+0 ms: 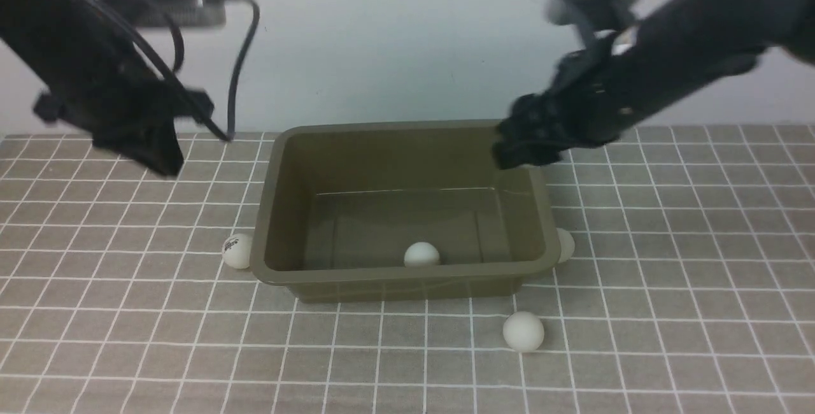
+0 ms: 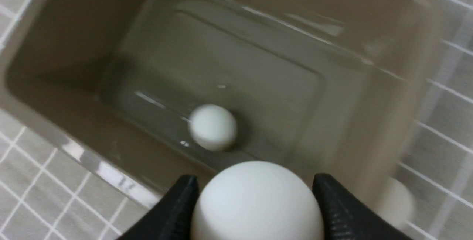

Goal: Put the table tennis balls into the box on the grey coffee tablecloth.
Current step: 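Release the ping pong ball into the bin and lift the gripper away, then reach for and grasp a ping pong ball on the table beside the basket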

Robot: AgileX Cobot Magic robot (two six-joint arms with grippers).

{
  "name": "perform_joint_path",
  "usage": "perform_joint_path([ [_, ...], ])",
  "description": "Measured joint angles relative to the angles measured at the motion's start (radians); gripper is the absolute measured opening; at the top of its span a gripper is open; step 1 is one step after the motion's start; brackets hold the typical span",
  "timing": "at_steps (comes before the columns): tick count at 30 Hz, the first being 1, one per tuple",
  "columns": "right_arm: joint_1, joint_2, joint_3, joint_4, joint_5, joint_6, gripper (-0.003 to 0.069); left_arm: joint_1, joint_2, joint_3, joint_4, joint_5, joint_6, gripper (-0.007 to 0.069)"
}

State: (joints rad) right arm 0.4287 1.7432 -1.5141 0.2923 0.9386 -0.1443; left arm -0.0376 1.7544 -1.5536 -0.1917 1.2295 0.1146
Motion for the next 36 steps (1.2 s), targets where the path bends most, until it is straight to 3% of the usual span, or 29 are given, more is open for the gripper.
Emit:
perform_joint_path([
  [6,0.012,0.163,-0.145,-0.035,0.089,0.061,0.0512,0.000,0.078,0.040,-0.022,-0.048,0.037,0.0058],
  [7,0.012,0.181,-0.186,-0.061,0.133,0.070,0.0581,0.000,0.101,0.040,-0.022,-0.066,0.042,0.0113],
  [9,0.012,0.182,-0.223,-0.088,0.179,0.073,0.0624,0.000,0.134,0.040,-0.022,-0.089,0.045,0.0200],
  [13,0.012,0.131,-0.279,-0.150,0.253,0.076,0.0626,0.000,0.192,0.040,-0.023,-0.175,0.045,0.0385],
  [14,0.012,0.127,-0.279,-0.150,0.256,0.076,0.0624,0.000,0.192,0.040,-0.023,-0.180,0.045,0.0385],
  [16,0.012,0.068,-0.284,-0.186,0.290,0.077,0.0595,0.000,0.229,0.040,-0.022,-0.250,0.045,0.0468],
  [18,0.012,0.011,-0.284,-0.217,0.306,0.077,0.0564,0.000,0.254,0.040,-0.022,-0.291,0.045,0.0501],
  [25,0.012,-0.095,-0.284,-0.266,0.318,0.077,0.0533,0.000,0.320,0.040,-0.023,-0.341,0.045,0.0503],
  [29,0.012,-0.124,-0.284,-0.282,0.322,0.096,0.0533,0.000,0.349,0.040,-0.029,-0.333,0.045,0.0460],
  [33,0.009,-0.124,-0.284,-0.299,0.325,0.116,0.0533,0.000,0.365,0.040,-0.031,-0.310,0.045,0.0365],
  [36,-0.007,-0.124,-0.284,-0.324,0.325,0.155,0.0527,0.000,0.359,0.032,-0.020,-0.278,0.045,0.0353],
])
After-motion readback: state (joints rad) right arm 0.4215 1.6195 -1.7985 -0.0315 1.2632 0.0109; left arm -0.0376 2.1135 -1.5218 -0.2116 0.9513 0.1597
